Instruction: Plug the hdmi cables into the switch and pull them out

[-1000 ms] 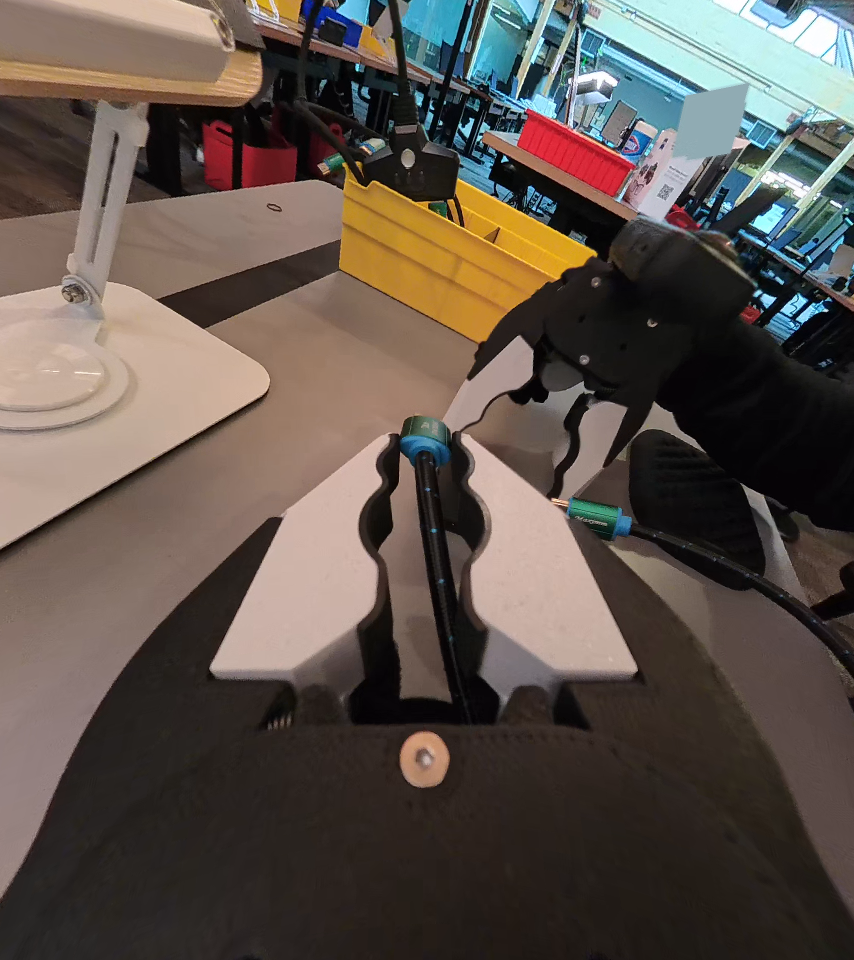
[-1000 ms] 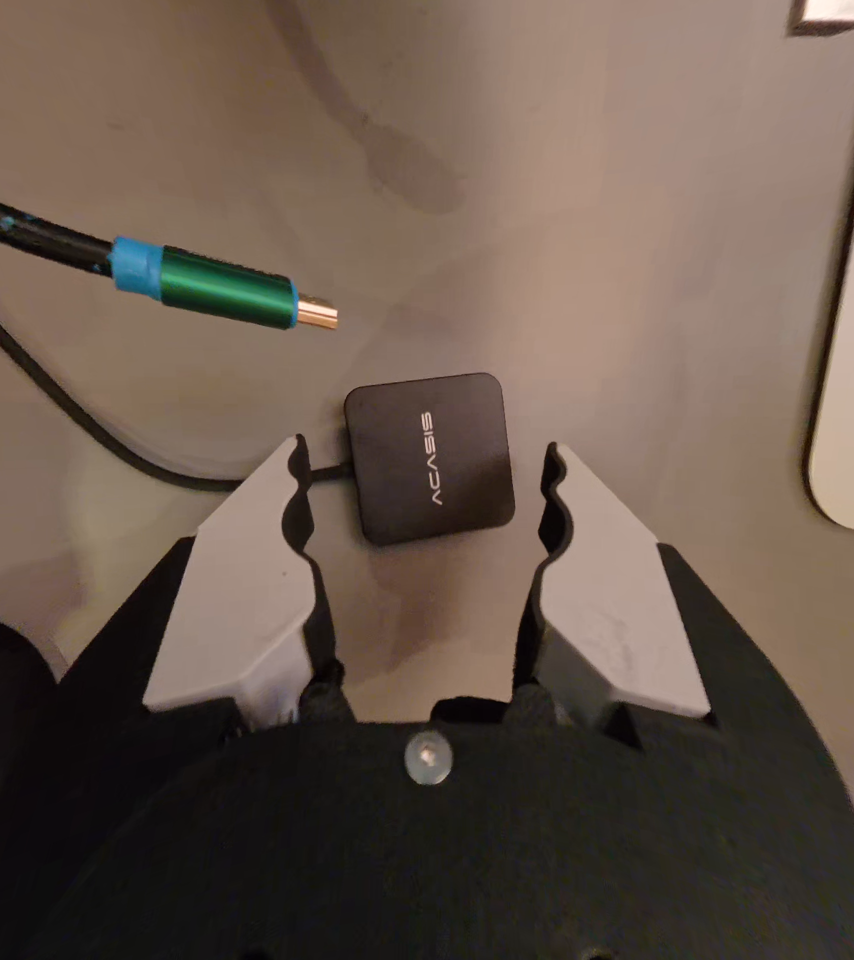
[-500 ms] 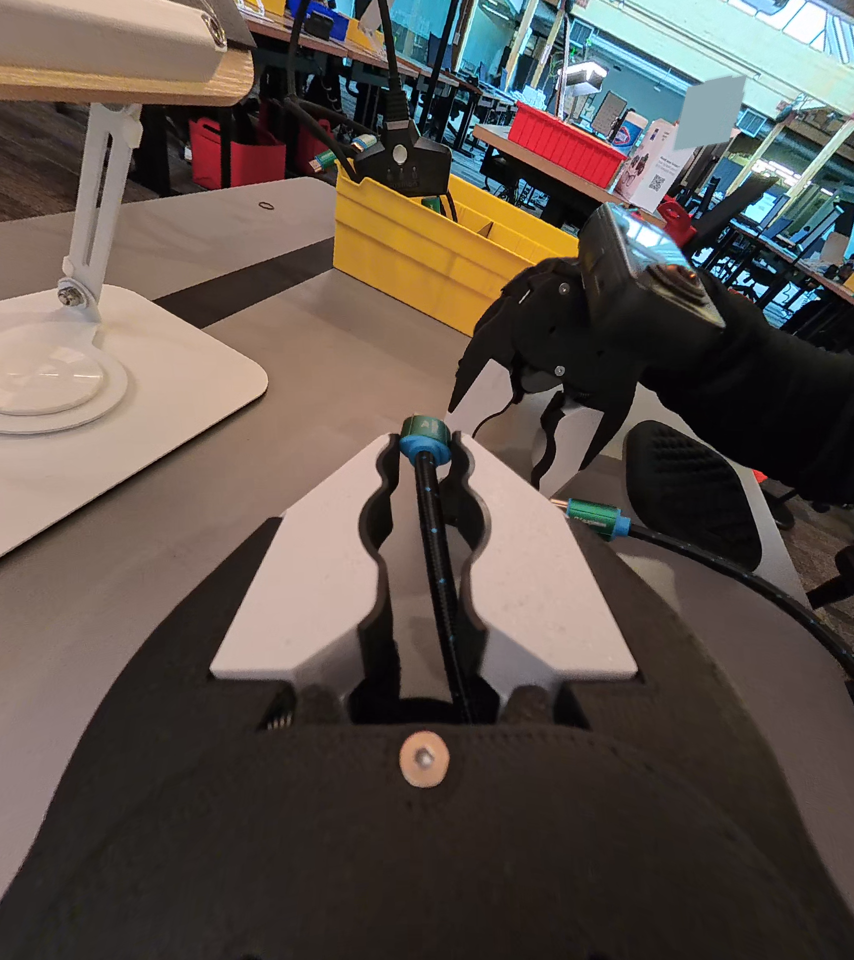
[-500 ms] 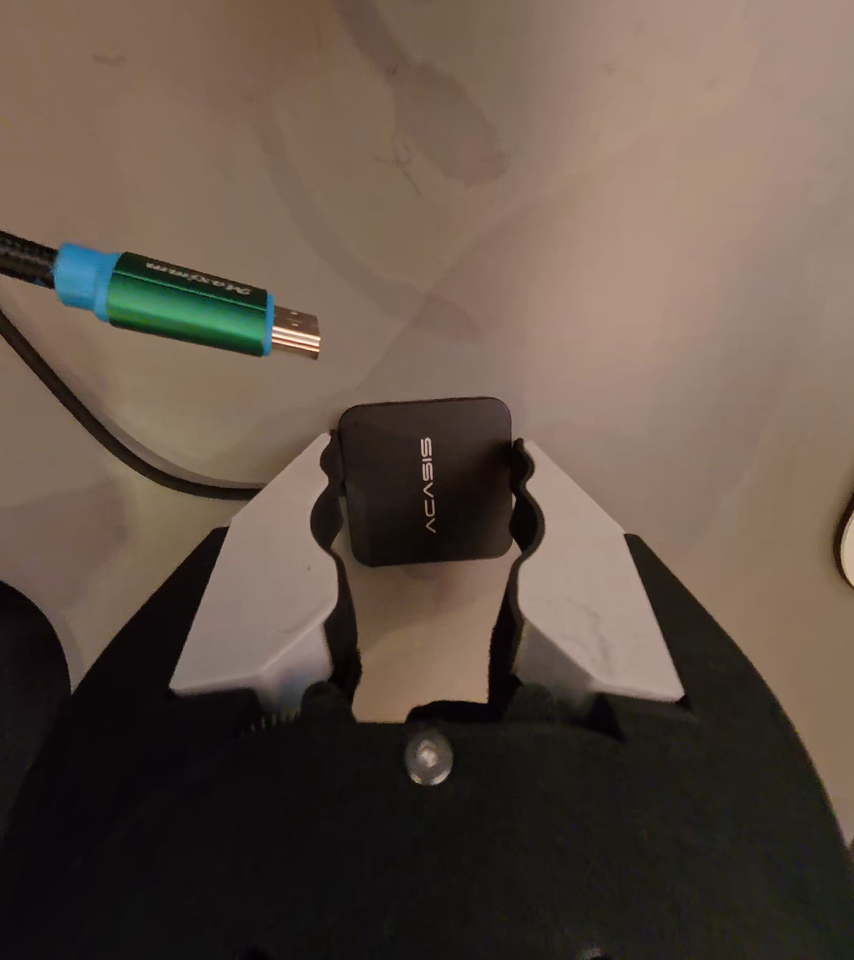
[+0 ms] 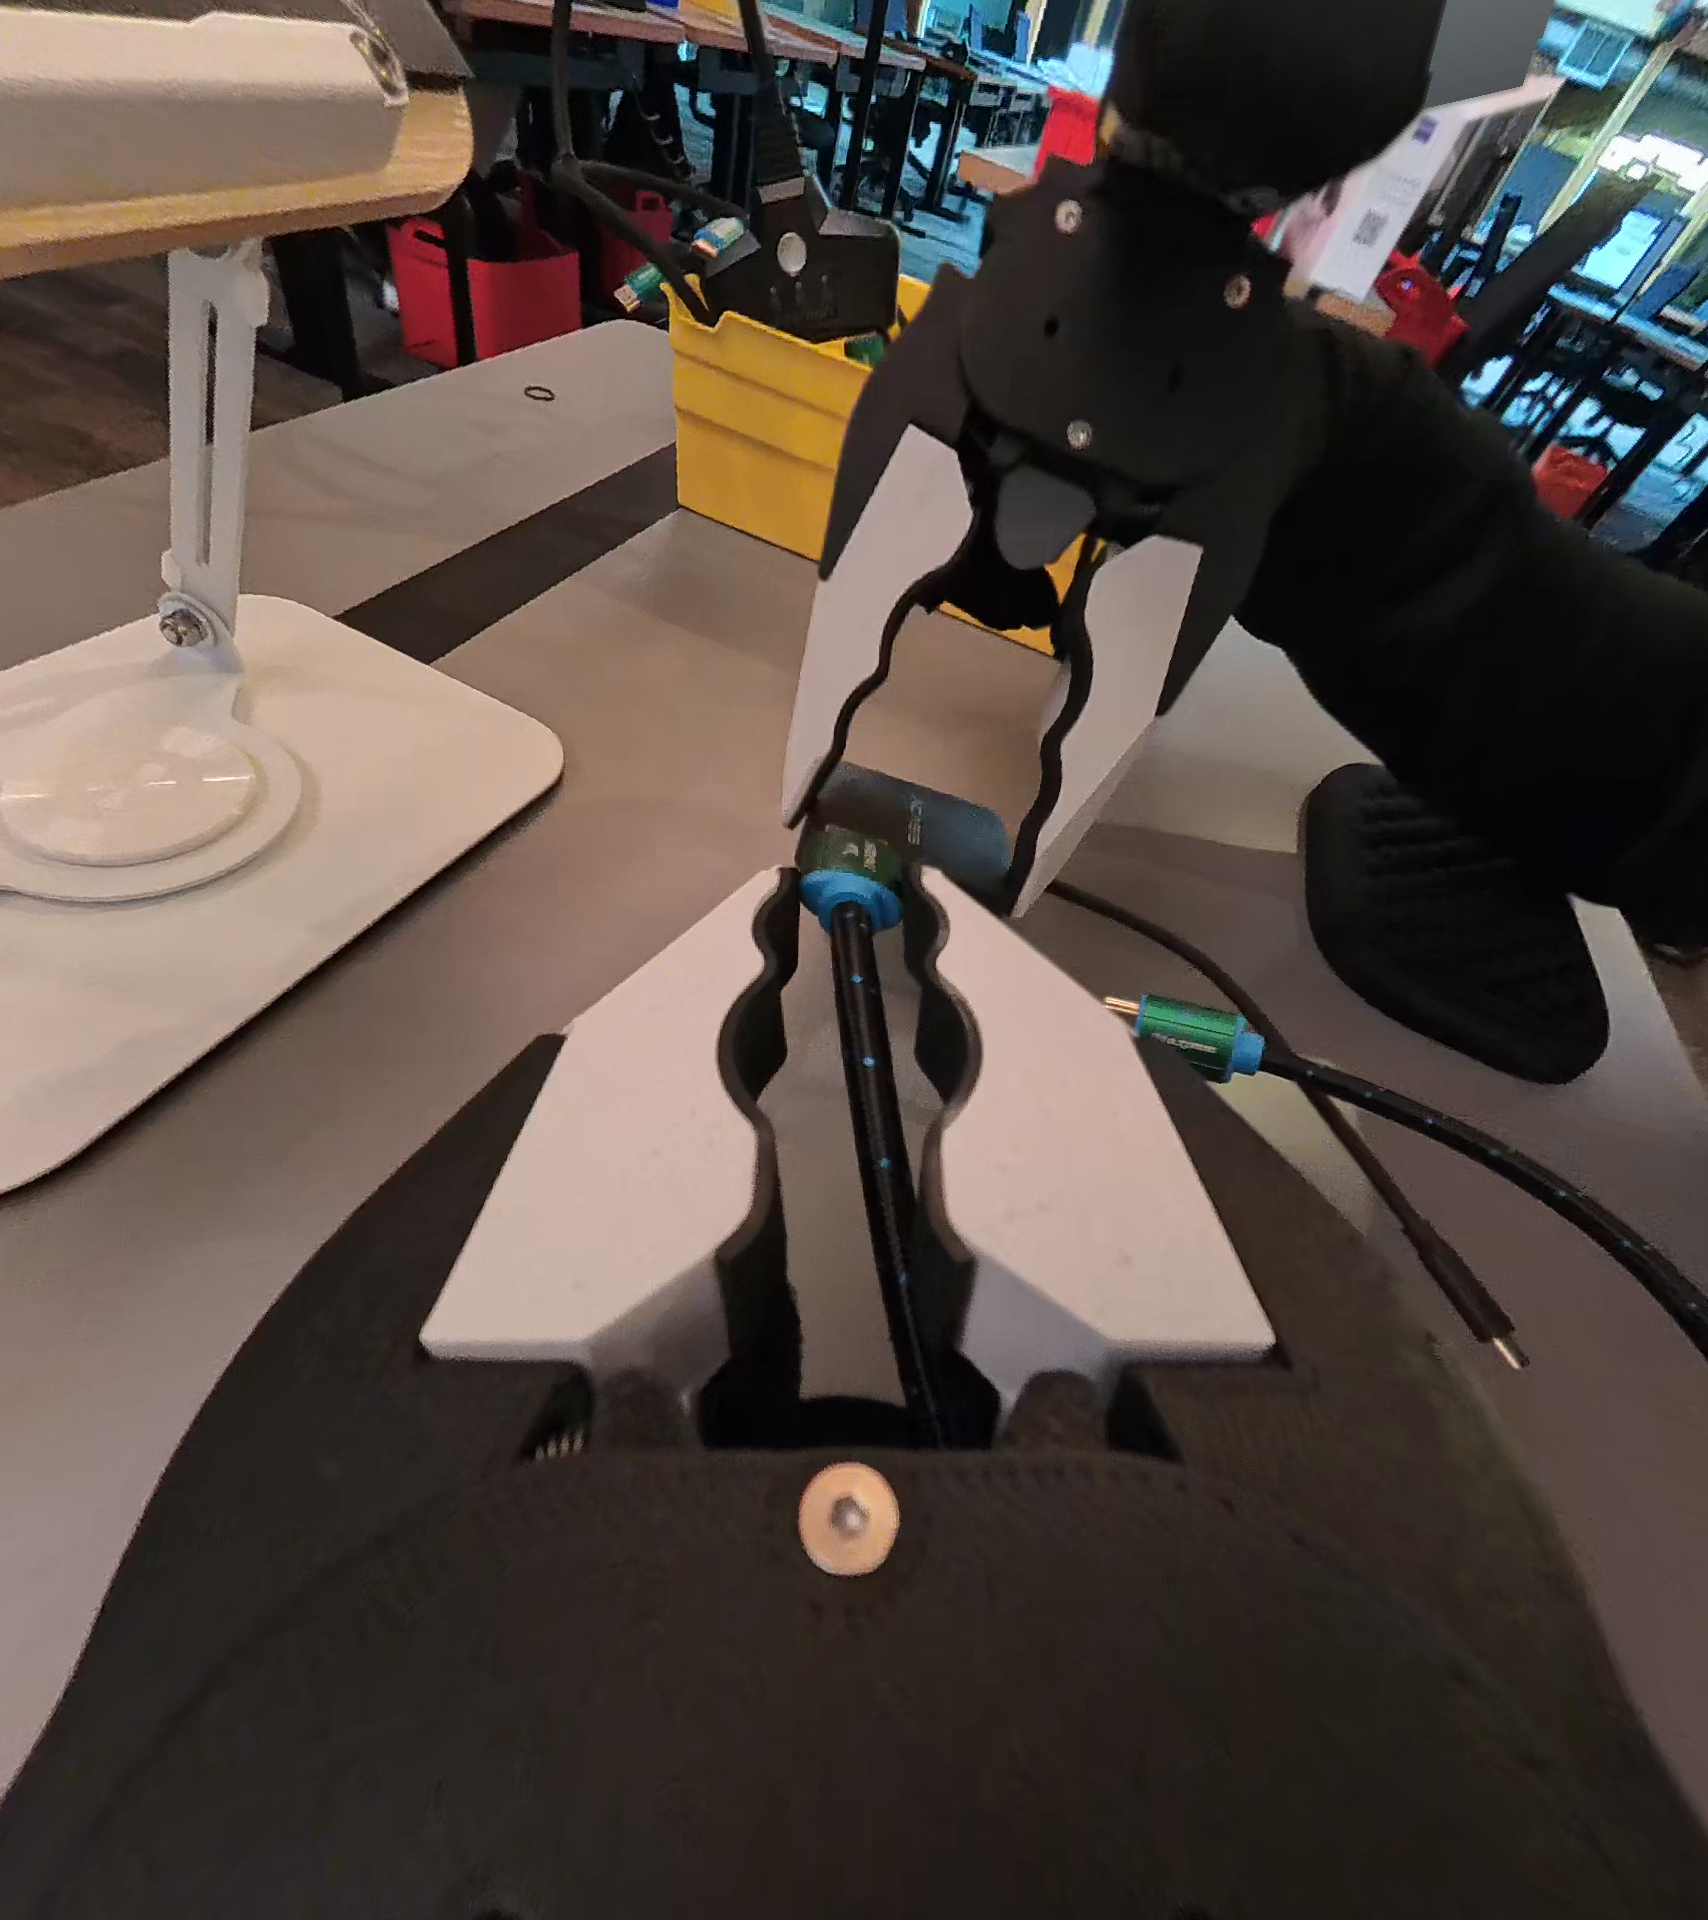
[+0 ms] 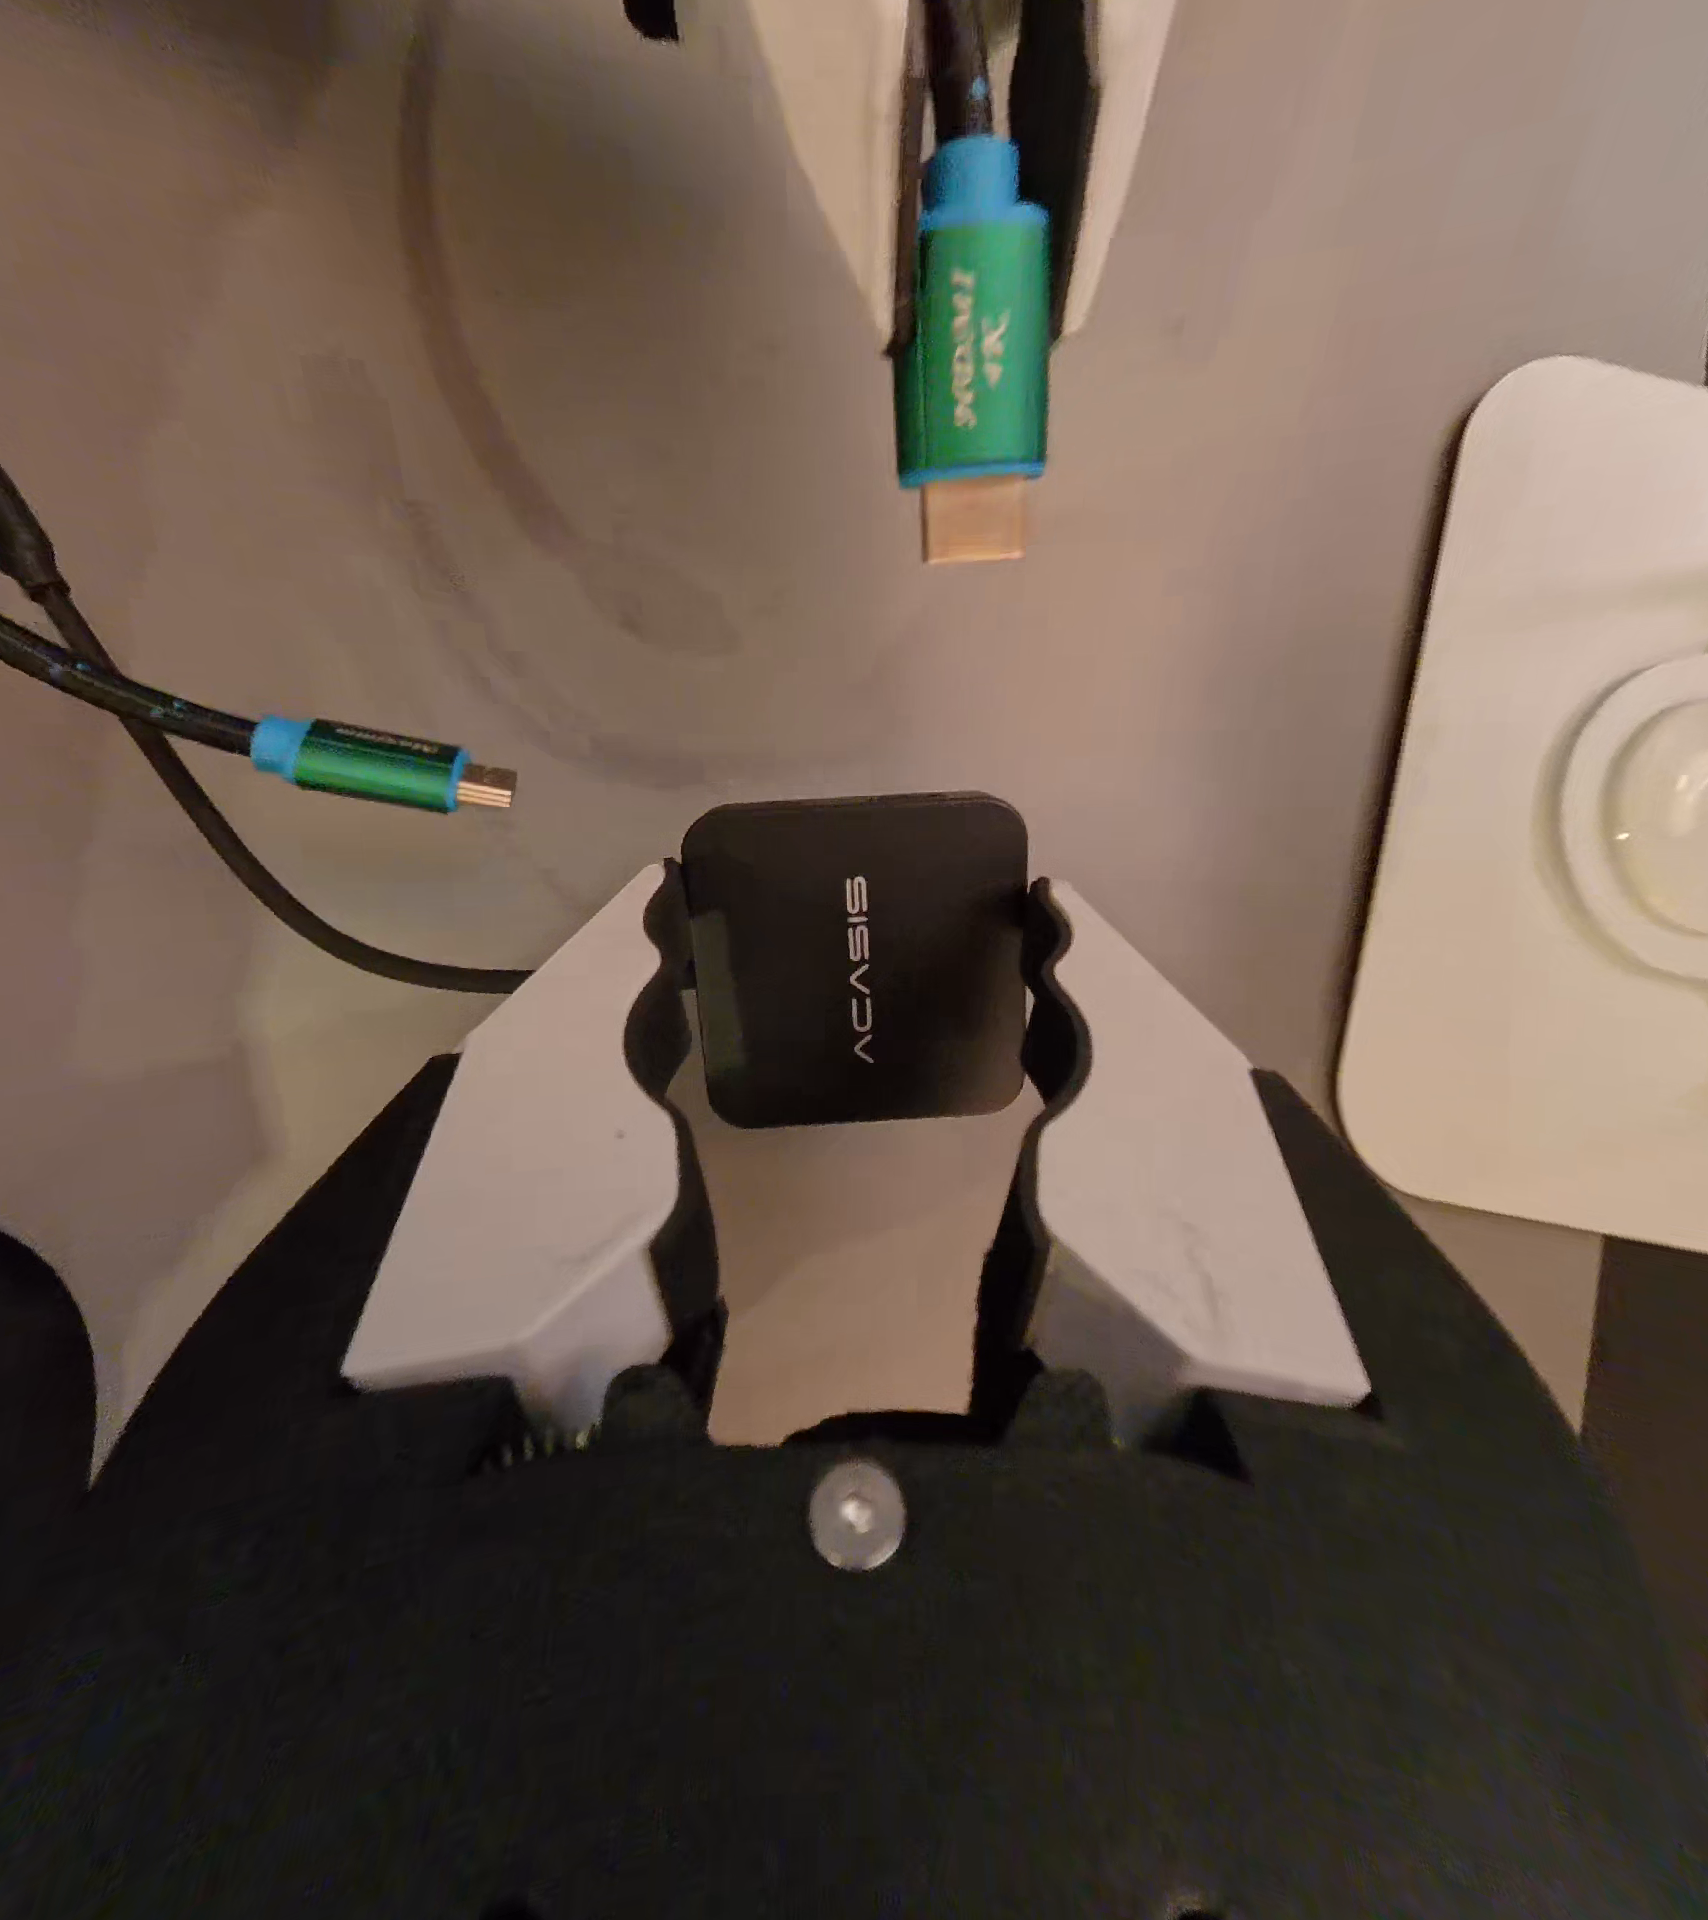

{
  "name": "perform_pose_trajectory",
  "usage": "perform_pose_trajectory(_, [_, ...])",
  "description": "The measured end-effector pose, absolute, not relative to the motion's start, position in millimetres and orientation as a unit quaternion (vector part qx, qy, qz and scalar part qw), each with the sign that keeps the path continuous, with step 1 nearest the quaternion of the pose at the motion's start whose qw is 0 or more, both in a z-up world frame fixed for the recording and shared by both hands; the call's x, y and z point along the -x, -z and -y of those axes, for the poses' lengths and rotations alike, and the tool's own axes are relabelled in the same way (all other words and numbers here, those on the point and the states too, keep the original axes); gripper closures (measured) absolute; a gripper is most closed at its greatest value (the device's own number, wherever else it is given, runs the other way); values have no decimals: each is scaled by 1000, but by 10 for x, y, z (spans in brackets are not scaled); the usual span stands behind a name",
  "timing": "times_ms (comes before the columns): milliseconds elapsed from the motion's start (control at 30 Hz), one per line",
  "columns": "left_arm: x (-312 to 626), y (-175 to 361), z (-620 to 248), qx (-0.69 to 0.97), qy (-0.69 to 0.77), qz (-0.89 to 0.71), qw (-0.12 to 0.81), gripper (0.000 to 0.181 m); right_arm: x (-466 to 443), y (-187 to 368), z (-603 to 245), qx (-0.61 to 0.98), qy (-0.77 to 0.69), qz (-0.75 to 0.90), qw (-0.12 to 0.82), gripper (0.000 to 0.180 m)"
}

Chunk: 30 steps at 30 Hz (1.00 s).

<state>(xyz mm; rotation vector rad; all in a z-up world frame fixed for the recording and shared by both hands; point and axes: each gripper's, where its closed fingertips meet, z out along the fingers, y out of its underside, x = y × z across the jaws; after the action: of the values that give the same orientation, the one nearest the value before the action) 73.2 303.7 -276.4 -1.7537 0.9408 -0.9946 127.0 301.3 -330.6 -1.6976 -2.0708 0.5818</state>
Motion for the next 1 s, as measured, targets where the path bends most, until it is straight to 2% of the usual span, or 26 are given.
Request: perform_pose_trajectory(1000, [-720,2905,-3040,714,364,-405,439,163,-974,3136,-3019,578,-279,725,252,117])
